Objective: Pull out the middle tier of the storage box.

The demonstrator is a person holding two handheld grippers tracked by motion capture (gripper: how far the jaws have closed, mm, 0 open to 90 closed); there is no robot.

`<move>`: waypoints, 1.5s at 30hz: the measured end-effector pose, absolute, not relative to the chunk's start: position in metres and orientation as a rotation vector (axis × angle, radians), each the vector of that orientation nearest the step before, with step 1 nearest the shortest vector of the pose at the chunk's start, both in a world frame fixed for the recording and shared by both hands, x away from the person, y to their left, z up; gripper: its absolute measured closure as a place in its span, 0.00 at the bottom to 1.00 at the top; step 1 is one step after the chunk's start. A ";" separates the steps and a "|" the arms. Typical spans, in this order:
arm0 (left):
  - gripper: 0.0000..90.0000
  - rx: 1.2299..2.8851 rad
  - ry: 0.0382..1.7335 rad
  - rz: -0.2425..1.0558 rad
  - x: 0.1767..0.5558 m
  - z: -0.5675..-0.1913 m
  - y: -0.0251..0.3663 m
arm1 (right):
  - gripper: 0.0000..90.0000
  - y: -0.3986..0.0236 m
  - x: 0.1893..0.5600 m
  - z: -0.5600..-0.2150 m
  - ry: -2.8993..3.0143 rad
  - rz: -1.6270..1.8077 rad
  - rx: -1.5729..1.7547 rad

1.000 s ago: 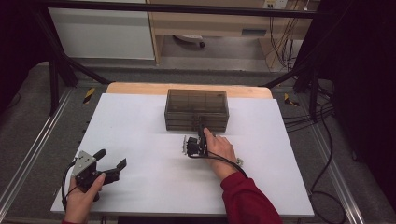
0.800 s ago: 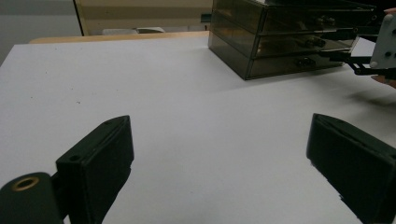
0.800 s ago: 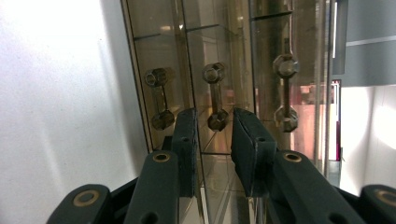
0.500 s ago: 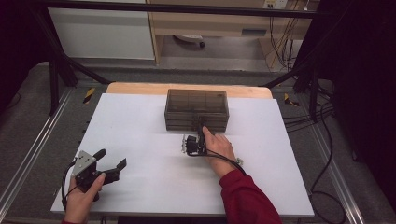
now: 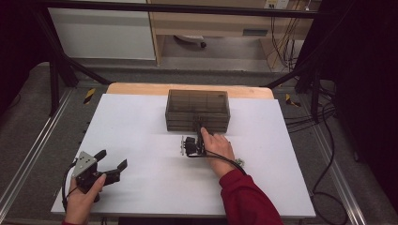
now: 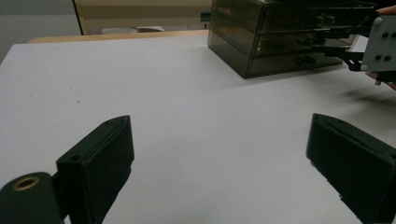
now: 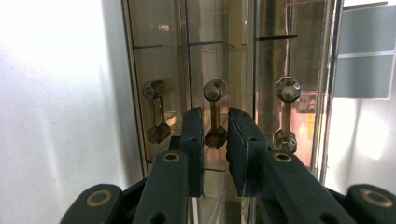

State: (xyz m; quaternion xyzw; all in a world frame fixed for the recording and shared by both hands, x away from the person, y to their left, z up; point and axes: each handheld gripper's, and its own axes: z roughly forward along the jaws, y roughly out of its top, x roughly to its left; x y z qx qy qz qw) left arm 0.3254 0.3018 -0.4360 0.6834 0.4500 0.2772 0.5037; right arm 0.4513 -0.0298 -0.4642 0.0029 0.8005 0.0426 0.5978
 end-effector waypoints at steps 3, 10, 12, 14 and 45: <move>0.09 1.651 1.089 0.669 0.326 -0.436 0.302 | 0.88 -0.030 0.451 -0.466 1.848 0.088 0.014; 0.09 1.654 1.091 0.670 0.326 -0.436 0.302 | 0.89 -0.028 0.450 -0.467 1.836 0.062 0.000; 0.09 1.653 1.092 0.670 0.326 -0.436 0.302 | 0.90 -0.028 0.449 -0.467 1.835 0.051 -0.014; 0.09 1.653 1.093 0.667 0.326 -0.437 0.302 | 0.90 -0.028 0.448 -0.467 1.834 0.050 -0.016; 0.10 1.665 1.107 0.673 0.326 -0.437 0.303 | 0.77 -0.037 0.407 -0.436 1.976 0.238 0.103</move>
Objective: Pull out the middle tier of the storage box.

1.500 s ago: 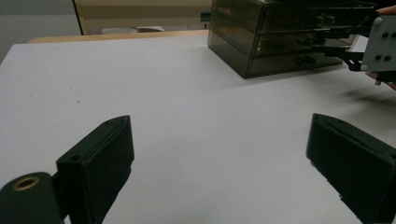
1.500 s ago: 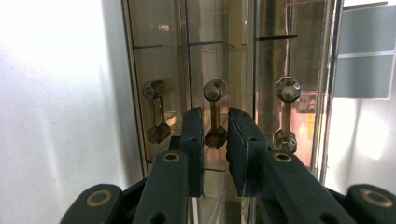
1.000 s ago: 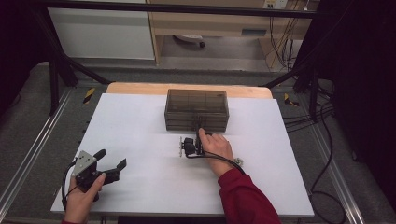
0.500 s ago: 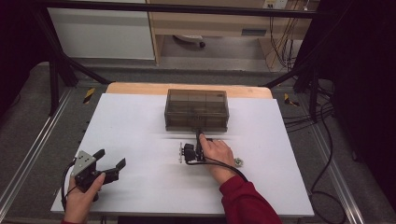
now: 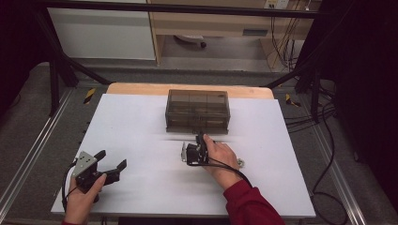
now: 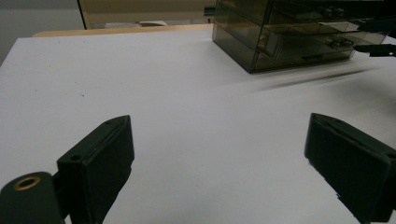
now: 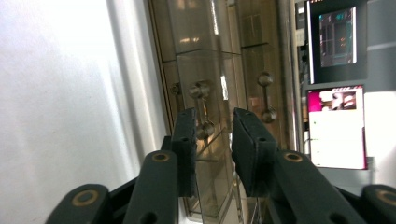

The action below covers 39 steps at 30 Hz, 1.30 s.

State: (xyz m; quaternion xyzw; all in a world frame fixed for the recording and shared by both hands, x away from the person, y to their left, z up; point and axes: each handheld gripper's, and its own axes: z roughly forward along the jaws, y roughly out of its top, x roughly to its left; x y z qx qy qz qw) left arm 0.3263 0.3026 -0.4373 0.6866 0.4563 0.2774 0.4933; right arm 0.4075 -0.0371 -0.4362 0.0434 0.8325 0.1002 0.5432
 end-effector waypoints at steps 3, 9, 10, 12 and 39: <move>0.10 1.667 1.107 0.672 0.326 -0.437 0.302 | 0.76 -0.044 0.406 -0.429 2.014 0.299 0.153; 0.10 1.654 1.105 0.685 0.325 -0.436 0.303 | 0.74 -0.067 0.411 -0.420 2.101 0.444 0.280; 0.10 1.655 1.104 0.683 0.325 -0.436 0.303 | 0.73 -0.070 0.411 -0.419 2.108 0.461 0.300; 0.10 1.656 1.107 0.681 0.326 -0.437 0.303 | 0.72 -0.073 0.412 -0.417 2.118 0.473 0.307; 0.09 1.671 1.105 0.671 0.326 -0.438 0.302 | 0.18 -0.109 0.425 -0.404 2.422 0.813 0.527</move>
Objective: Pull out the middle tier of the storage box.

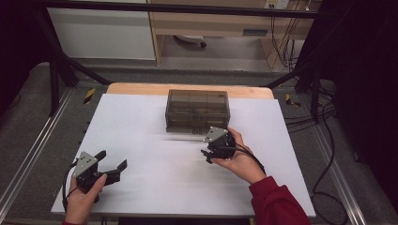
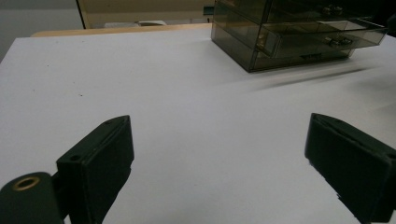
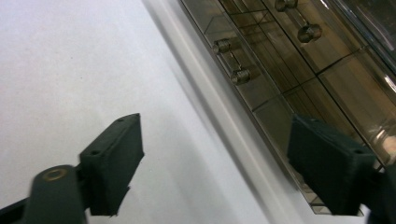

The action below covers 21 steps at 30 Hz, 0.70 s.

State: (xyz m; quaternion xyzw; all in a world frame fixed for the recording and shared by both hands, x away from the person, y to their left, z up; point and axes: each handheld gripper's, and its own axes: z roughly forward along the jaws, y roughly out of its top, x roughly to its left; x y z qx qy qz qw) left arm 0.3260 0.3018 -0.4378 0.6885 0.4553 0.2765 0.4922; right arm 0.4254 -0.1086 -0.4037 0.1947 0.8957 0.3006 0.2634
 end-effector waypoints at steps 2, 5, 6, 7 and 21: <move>0.09 1.672 1.104 0.671 0.326 -0.438 0.302 | 0.14 -0.110 0.426 -0.403 2.435 0.826 0.525; 0.09 1.673 1.102 0.668 0.326 -0.438 0.301 | 0.14 -0.111 0.427 -0.401 2.441 0.830 0.521; 0.09 1.676 1.101 0.669 0.326 -0.438 0.301 | 0.14 -0.112 0.427 -0.400 2.436 0.821 0.521; 0.09 1.677 1.100 0.669 0.326 -0.438 0.301 | 0.15 -0.113 0.428 -0.398 2.423 0.804 0.512; 0.09 1.666 1.107 0.676 0.326 -0.438 0.302 | 0.29 -0.122 0.436 -0.389 2.496 0.849 0.474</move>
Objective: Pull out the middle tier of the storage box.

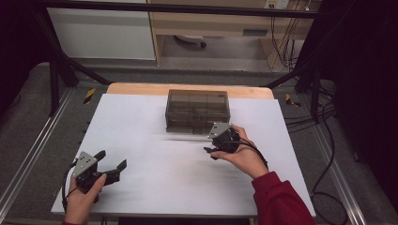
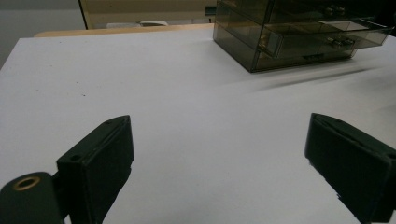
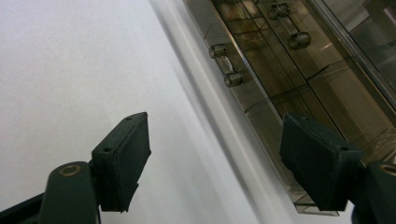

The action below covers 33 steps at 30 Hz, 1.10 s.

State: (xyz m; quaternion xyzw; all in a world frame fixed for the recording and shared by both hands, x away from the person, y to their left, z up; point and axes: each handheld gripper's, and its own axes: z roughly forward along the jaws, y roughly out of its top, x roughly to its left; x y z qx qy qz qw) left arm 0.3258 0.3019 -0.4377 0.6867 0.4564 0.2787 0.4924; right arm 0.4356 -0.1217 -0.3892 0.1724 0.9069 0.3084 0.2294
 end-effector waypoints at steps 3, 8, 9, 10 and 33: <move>0.09 1.672 1.104 0.674 0.326 -0.438 0.302 | 0.34 -0.125 0.439 -0.386 2.504 0.863 0.470; 0.09 1.673 1.104 0.673 0.326 -0.438 0.302 | 0.44 -0.127 0.441 -0.383 2.515 0.880 0.453; 0.09 1.673 1.104 0.673 0.326 -0.438 0.302 | 0.46 -0.128 0.441 -0.382 2.513 0.885 0.450; 0.09 1.673 1.104 0.671 0.326 -0.438 0.301 | 0.48 -0.129 0.442 -0.381 2.513 0.895 0.446; 0.09 1.675 1.104 0.663 0.326 -0.439 0.300 | 0.76 -0.141 0.461 -0.367 2.514 0.919 0.454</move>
